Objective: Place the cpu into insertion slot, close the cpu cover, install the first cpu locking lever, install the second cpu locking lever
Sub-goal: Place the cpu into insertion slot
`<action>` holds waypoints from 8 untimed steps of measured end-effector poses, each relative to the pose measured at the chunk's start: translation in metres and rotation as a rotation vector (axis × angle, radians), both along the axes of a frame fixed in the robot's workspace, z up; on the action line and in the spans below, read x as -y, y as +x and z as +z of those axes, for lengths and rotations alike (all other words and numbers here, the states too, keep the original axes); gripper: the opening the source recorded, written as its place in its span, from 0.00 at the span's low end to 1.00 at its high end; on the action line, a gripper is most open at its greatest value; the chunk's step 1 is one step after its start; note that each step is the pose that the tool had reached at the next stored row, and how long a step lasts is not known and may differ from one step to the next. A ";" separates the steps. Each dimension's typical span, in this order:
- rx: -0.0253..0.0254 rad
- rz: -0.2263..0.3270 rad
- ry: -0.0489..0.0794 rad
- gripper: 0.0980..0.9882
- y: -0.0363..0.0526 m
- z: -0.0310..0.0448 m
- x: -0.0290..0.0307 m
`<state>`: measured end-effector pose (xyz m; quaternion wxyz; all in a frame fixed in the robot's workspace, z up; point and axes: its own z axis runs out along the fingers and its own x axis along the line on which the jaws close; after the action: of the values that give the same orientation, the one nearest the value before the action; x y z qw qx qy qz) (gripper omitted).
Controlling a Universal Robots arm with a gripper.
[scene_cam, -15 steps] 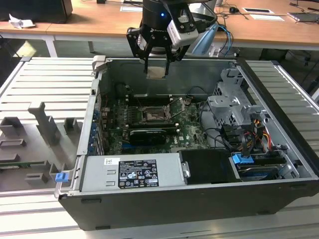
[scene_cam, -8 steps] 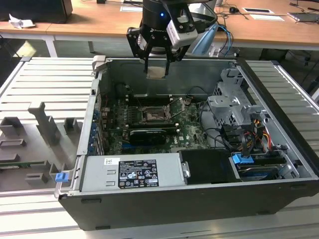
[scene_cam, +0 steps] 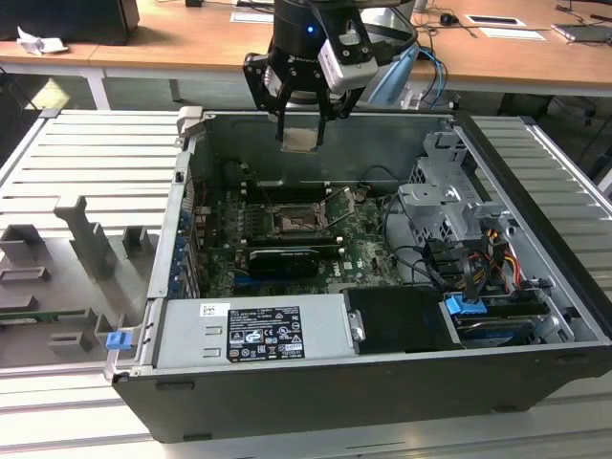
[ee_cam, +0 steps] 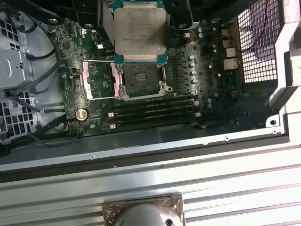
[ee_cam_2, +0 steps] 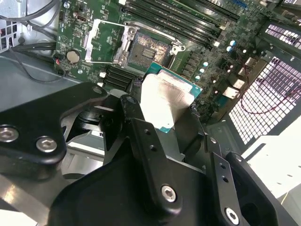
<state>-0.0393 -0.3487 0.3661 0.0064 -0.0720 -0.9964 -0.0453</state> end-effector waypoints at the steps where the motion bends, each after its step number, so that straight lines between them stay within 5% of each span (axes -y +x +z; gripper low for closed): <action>1: -0.0001 0.000 0.000 0.48 0.0000 -0.0001 0.0000; 8: -0.0006 -0.002 0.000 0.48 0.0000 -0.0014 0.0000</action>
<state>-0.0393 -0.3487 0.3647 0.0067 -0.0732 -0.9963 -0.0450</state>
